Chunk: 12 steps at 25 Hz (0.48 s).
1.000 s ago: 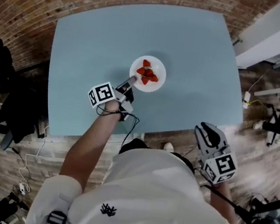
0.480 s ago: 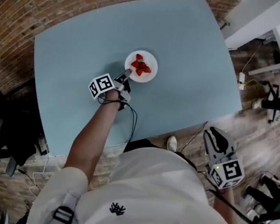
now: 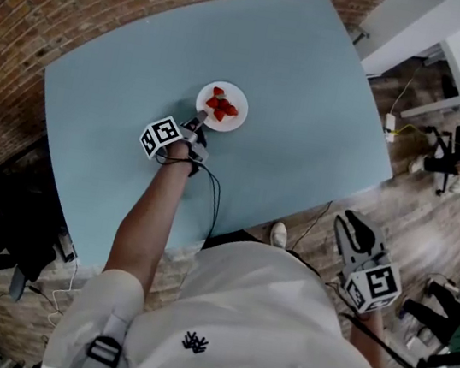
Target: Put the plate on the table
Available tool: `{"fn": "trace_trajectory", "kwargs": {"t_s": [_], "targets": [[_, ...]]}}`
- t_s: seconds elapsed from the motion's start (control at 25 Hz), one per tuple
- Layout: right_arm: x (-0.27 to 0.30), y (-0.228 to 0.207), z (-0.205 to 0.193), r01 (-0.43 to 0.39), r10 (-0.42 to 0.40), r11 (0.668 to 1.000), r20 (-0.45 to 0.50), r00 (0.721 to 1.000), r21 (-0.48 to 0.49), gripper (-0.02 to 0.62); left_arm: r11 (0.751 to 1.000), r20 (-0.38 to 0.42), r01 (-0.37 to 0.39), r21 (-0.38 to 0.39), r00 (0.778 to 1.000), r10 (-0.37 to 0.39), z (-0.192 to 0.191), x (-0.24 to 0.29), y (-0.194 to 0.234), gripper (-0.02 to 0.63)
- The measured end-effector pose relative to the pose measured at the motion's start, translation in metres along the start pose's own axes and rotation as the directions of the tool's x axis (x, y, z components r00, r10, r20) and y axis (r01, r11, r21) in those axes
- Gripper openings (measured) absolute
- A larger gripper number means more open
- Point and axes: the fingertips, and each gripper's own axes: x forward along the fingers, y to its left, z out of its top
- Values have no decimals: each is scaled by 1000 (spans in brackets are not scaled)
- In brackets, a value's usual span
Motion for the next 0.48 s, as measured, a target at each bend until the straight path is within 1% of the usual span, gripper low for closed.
{"fn": "trace_trajectory", "kwargs": {"t_s": [0.16,0.32,0.4,0.48], "targets": [[0,-3,2,4,-4,1000,2,1000,0,87,999,-4,-32,-6,999,32,2,2,6,14],[0,-4,2,7,-7,1000,4,1000,4,87,997,-13,-78,4,997,79,5,5,10,14],[-2,-4,1,7,-7,1000,5,1000,7,87,994,-17,-106,26,994,107,6,6,11,14],[-4,-6,0,10,-10,1000,7,1000,11,87,987,-17,-144,64,989,146,6,7,11,14]]}}
